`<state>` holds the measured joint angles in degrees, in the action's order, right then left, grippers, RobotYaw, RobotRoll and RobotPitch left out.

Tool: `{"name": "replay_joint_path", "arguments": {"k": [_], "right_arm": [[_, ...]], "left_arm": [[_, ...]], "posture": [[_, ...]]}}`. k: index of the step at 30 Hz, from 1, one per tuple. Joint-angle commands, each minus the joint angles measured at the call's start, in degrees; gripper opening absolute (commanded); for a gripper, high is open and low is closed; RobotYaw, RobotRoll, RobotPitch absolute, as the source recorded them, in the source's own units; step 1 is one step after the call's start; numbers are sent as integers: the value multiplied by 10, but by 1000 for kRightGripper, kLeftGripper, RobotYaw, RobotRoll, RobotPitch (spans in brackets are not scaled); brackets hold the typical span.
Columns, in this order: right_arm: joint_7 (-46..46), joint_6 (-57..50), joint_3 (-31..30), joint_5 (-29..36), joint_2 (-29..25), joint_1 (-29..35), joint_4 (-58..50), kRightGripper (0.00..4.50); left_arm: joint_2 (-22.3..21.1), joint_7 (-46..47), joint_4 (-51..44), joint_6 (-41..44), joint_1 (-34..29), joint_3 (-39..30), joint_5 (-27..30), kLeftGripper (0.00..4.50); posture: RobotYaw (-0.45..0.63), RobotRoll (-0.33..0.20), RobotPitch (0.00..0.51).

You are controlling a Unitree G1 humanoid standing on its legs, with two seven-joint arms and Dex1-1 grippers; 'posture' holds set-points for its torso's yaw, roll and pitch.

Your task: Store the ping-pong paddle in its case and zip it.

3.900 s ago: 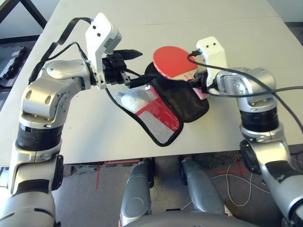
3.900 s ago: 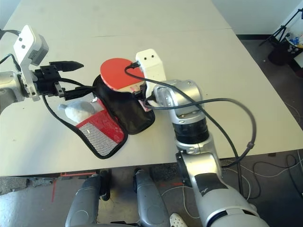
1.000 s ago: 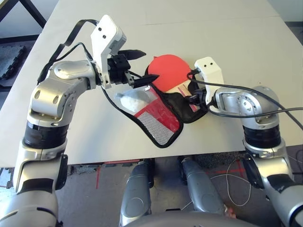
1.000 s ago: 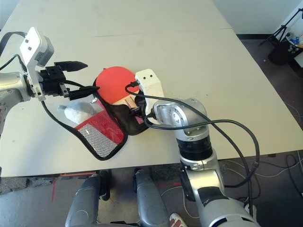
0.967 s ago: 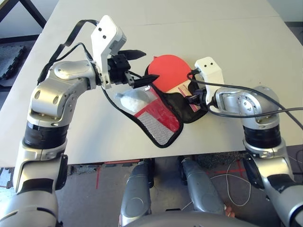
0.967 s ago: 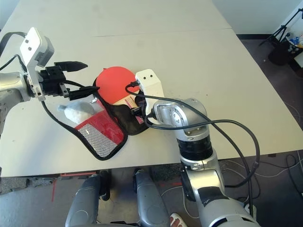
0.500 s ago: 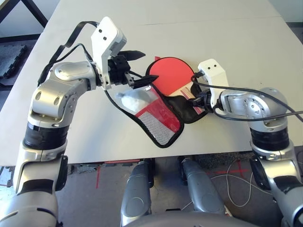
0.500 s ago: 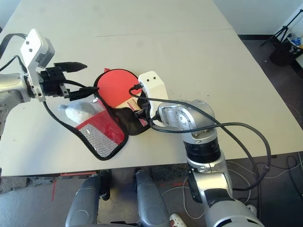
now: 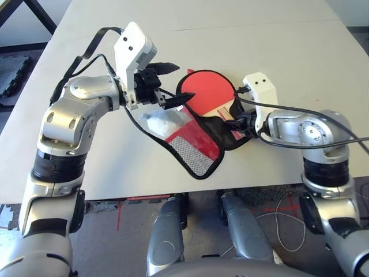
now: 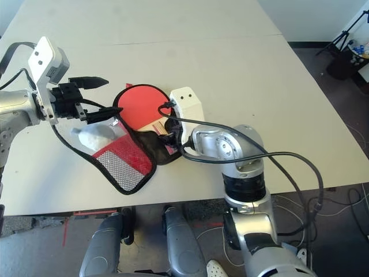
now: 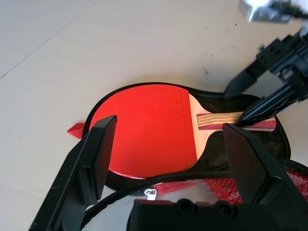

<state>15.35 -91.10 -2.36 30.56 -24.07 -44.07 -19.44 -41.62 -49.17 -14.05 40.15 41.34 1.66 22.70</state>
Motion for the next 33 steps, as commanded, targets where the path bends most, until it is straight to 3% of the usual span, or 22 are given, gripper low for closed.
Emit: {"name": "replay_joint_path", "arguments": {"k": [1, 7, 13, 16, 20, 27, 33], "right_arm": [[31, -14, -15, 29, -34, -7, -25, 4456], [115, 40, -34, 43, -137, -17, -29, 4456], [264, 313, -69, -26, -241, 26, 43, 4456], [327, 408, -57, -37, -248, 50, 85, 4456], [405, 505, -49, -51, -260, 80, 126, 4456], [465, 580, -40, -63, -250, 81, 192, 4456], [495, 617, -44, -84, -236, 61, 251, 4456]], "left_arm": [[0, -5, -4, -3, -8, 10, -3, 4500], [-5, -4, 0, -4, -7, 6, -5, 4500], [-37, -10, 9, -8, -5, -13, -12, 4500], [-67, -21, 10, -3, 0, -31, -8, 4500], [-140, -54, 12, -19, -23, -63, -12, 4500], [-275, -130, 35, 0, -114, -171, 13, 4500], [-325, -165, 15, 50, -205, -232, 37, 4500]], "posture": [[-36, 0, 261], [-32, 0, 264], [-18, 0, 266], [-2, 0, 267], [12, 0, 269], [70, 0, 269], [102, 0, 265]]}}
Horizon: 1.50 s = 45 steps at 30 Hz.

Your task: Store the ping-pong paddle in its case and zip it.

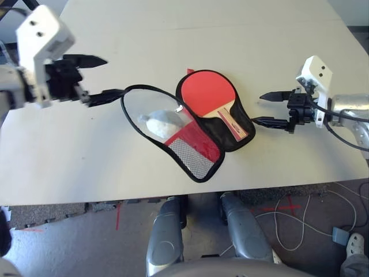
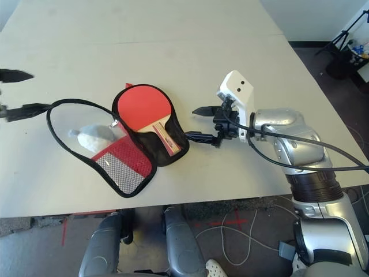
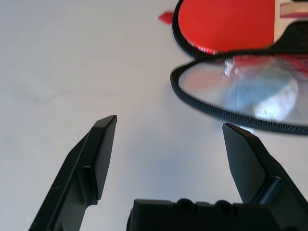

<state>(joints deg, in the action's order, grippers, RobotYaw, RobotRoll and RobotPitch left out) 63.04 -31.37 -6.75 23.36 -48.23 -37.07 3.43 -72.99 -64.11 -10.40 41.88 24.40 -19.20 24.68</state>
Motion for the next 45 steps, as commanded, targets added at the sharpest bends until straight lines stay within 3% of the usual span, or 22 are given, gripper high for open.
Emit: {"name": "replay_joint_path", "arguments": {"k": [1, 6, 11, 18, 26, 29, 38, 45], "right_arm": [[23, 26, 1, -15, 9, -14, 31, 4456], [37, 41, 3, -27, 17, -28, 60, 4456], [43, 53, 9, -34, 18, -32, 75, 4456], [39, 58, 21, -42, 18, -30, 83, 4456], [31, 57, 37, -45, 14, -18, 81, 4456], [27, 64, 42, -50, 16, -20, 94, 4456], [2, 77, 51, -71, 25, -45, 162, 4456], [2, 82, 66, -66, 27, -44, 181, 4456]], "left_arm": [[-8, -13, -34, 48, -50, -29, 27, 4500], [23, 18, -84, 86, -83, -30, 57, 4500], [81, 64, -127, 98, -77, 18, 80, 4500], [122, 93, -137, 104, -35, 81, 91, 4500], [205, 111, -131, 97, 68, 180, 88, 4500], [247, 119, -109, 79, 113, 225, 65, 4500], [477, 165, 67, -64, 230, 328, -30, 4500], [482, 140, 95, -100, 230, 335, -63, 4500]], "posture": [[103, 0, 265], [104, 0, 263], [90, 0, 258], [60, 0, 256], [39, 0, 259], [40, 0, 259], [21, 0, 263], [4, 0, 263]]}}
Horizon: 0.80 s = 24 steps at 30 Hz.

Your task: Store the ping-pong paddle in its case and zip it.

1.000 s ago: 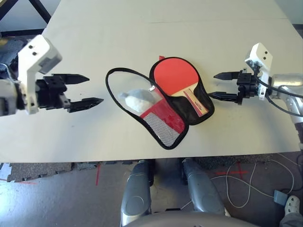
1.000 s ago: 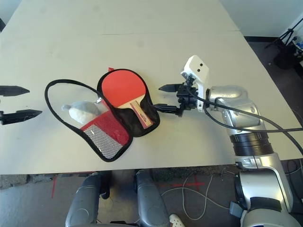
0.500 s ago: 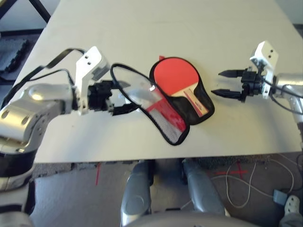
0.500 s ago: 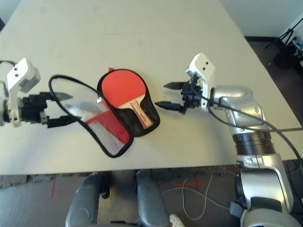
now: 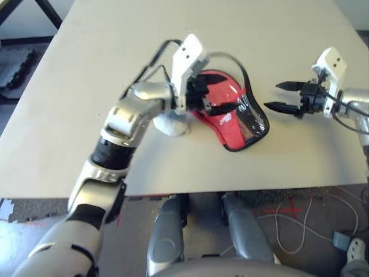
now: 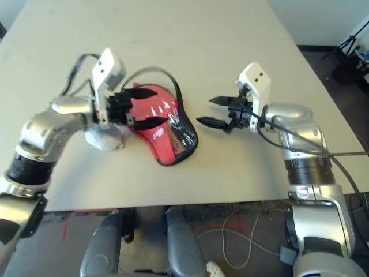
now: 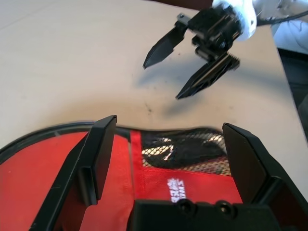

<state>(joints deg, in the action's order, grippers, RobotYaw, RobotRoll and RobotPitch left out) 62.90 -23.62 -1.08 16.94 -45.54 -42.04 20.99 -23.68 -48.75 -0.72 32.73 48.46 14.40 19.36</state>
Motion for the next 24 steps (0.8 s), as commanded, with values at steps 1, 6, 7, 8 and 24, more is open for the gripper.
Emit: {"name": "replay_joint_path", "arguments": {"k": [1, 6, 7, 8, 24], "right_arm": [[2, 4, 13, 0, 1, 8, 7, 4456], [3, 6, 34, 16, 15, 10, 16, 4456], [4, -1, 34, 16, 16, 7, 20, 4456], [8, -13, 35, 22, 19, 2, 24, 4456], [56, -240, 5, 80, 23, -3, -18, 4456]], "left_arm": [[-21, -17, -5, -9, -14, -5, -11, 4500], [-73, -28, -39, 3, -39, -31, -7, 4500], [-79, -28, -45, 6, -42, -34, -5, 4500], [-86, -28, -55, 11, -47, -41, -1, 4500], [-140, -17, -148, 60, -100, -102, 27, 4500]], "posture": [[3, 0, 263], [5, 0, 258], [6, 0, 257], [7, 0, 255], [29, 0, 259]]}}
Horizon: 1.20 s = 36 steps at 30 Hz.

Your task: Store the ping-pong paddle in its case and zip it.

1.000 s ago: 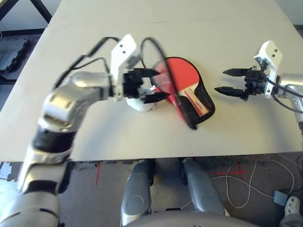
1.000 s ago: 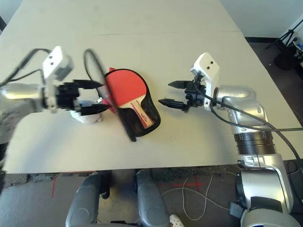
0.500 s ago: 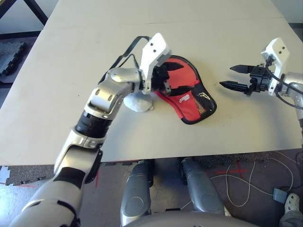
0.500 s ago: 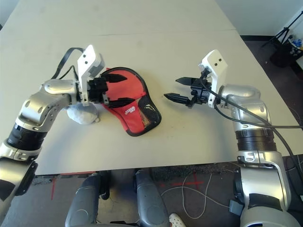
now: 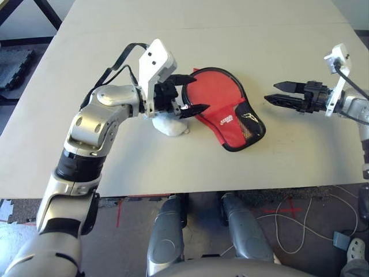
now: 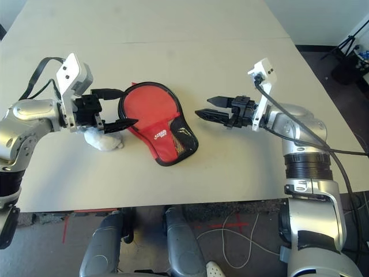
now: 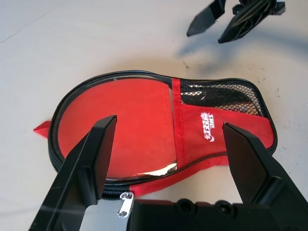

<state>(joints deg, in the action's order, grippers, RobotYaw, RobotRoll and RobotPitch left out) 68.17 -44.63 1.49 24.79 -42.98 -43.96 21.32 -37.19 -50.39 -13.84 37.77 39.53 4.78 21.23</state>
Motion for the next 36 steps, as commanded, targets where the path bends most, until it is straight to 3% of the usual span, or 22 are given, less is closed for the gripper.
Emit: {"name": "replay_joint_path", "arguments": {"k": [1, 25, 28, 36], "right_arm": [[2, -33, -21, 2, 1, 19, -25, 4456], [-43, -109, -55, 8, 67, 73, -94, 4456], [-58, -125, -52, 10, 73, 69, -85, 3927], [-85, -158, -52, 8, 77, 64, -71, 1433]], "left_arm": [[-6, 0, -18, 12, -10, -6, 10, 4500], [-3, -1, -8, 15, 7, 9, 8, 4500], [-3, -2, -6, 13, 7, 8, 7, 4500], [-4, -4, -2, 10, 7, 7, 4, 4500]], "posture": [[29, 0, 263], [27, 0, 269], [25, 0, 269], [24, 0, 272]]}}
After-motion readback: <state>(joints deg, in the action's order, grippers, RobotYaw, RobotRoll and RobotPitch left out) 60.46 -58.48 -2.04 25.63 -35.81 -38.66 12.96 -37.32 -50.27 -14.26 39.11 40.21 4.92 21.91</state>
